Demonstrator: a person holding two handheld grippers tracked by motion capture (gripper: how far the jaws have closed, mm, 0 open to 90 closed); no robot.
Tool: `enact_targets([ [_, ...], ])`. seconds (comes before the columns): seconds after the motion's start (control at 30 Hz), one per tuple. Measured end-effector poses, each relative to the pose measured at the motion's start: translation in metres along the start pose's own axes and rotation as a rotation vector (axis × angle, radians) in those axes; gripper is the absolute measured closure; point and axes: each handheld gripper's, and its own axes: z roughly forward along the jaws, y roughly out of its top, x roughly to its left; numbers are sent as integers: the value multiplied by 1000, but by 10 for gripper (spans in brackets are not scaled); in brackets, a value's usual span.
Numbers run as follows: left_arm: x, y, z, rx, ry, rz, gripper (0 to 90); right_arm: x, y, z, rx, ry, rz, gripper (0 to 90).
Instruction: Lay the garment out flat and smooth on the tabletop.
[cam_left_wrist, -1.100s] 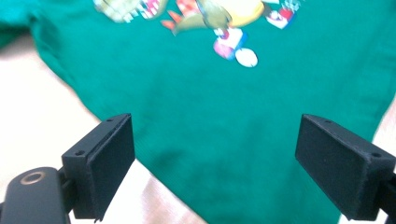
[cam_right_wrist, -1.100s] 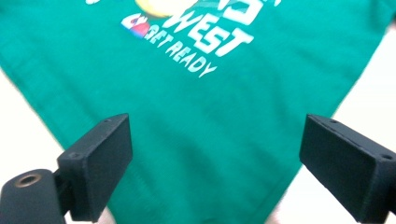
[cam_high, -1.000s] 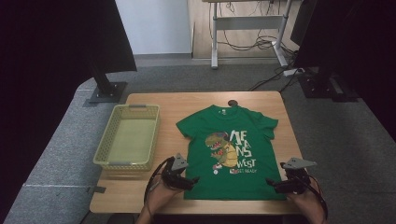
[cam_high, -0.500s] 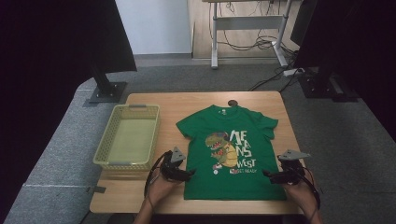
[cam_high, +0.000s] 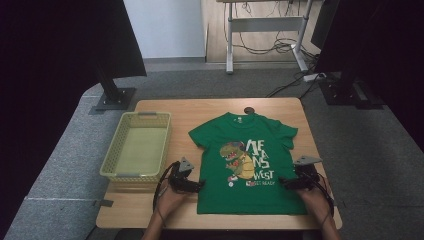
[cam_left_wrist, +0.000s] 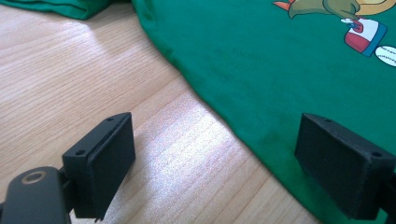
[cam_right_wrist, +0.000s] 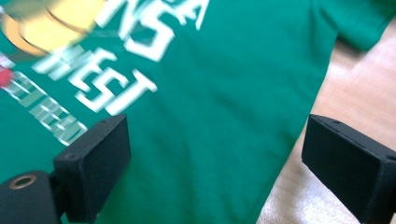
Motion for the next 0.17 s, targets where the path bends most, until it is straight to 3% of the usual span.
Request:
enact_targets([
  [0.17,-3,0,0,2,24,-25,115,0,0,0,1,0,-3,46],
])
